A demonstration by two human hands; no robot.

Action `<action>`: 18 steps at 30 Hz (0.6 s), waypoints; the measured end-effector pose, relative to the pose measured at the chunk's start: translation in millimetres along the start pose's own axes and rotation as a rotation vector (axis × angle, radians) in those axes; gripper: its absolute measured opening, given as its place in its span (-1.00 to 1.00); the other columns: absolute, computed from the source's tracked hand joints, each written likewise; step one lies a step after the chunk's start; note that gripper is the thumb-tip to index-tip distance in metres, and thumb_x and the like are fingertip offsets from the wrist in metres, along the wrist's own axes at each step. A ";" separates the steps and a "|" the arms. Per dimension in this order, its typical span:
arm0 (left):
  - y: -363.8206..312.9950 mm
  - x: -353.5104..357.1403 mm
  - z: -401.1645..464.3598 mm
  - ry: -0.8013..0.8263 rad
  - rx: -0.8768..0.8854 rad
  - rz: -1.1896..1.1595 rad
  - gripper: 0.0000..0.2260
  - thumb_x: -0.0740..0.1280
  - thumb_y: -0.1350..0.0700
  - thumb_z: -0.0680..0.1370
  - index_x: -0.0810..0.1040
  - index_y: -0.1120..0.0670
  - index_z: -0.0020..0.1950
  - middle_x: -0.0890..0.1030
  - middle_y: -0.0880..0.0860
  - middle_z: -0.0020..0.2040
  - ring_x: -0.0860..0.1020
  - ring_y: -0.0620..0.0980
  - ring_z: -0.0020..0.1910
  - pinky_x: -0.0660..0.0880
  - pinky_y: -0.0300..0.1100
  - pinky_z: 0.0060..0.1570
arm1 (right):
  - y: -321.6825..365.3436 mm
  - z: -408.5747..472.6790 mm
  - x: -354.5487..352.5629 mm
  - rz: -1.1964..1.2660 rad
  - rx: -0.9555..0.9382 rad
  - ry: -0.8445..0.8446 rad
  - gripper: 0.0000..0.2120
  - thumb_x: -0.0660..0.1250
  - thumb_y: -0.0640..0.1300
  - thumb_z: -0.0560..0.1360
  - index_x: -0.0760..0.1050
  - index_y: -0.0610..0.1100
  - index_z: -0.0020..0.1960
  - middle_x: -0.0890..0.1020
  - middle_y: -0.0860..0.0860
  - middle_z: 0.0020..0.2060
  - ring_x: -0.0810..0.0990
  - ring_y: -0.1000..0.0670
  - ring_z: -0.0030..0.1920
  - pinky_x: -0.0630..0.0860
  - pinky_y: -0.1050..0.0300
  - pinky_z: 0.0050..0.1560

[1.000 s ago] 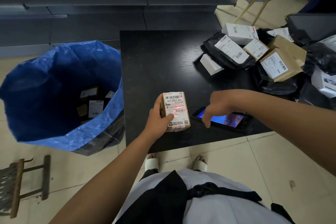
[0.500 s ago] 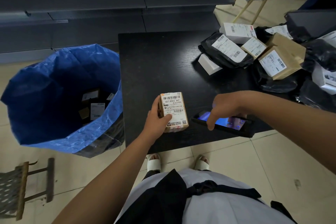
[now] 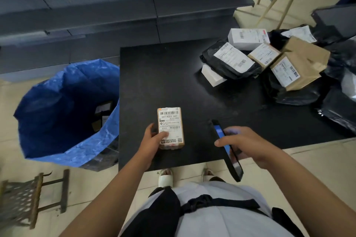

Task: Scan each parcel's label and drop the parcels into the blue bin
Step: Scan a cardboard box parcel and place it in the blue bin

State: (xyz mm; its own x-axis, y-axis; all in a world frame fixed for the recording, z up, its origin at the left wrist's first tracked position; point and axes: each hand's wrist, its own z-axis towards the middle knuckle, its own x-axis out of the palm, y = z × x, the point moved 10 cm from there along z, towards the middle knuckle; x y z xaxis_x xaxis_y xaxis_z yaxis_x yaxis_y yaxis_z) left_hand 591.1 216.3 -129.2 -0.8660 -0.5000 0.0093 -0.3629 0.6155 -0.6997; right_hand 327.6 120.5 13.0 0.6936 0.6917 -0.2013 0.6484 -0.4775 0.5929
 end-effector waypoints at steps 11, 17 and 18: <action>-5.3 62.6 -17.5 -0.032 0.009 0.156 -0.22 0.51 0.19 0.48 0.14 -0.07 0.56 0.55 -0.08 0.24 0.55 -0.09 0.16 0.43 -0.08 0.12 | -21.0 23.0 -59.2 0.135 -0.064 0.079 -0.74 0.54 -0.15 0.46 0.63 -0.10 0.13 0.67 -0.09 -0.30 0.60 -0.14 -0.31 0.62 -0.02 -0.24; -18.8 91.4 -19.6 -0.147 0.108 0.442 0.03 0.60 -0.12 0.22 0.06 -0.42 0.51 0.39 -0.05 0.45 0.40 0.10 0.42 0.38 0.25 0.38 | -25.2 36.9 -72.3 0.105 -0.091 0.117 -0.80 0.54 -0.15 0.46 0.63 -0.07 0.06 0.74 -0.11 -0.20 0.71 -0.13 -0.25 0.65 -0.11 -0.15; -13.8 92.9 -12.8 -0.160 0.099 0.512 0.04 0.58 -0.17 0.20 0.01 -0.47 0.49 0.34 -0.04 0.48 0.35 0.12 0.43 0.35 0.29 0.39 | -22.6 37.8 -72.8 0.106 -0.095 0.125 -0.84 0.53 -0.16 0.47 0.60 -0.03 0.00 0.73 -0.09 -0.18 0.73 -0.11 -0.21 0.67 -0.07 -0.12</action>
State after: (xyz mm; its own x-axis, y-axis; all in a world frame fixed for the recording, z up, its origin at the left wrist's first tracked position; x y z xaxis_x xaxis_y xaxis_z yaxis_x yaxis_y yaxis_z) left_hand 511.2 169.1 -109.5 -0.8573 -0.2426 -0.4542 0.1324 0.7486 -0.6497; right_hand 274.4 60.4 -15.2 0.7081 0.7051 -0.0386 0.5369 -0.5021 0.6780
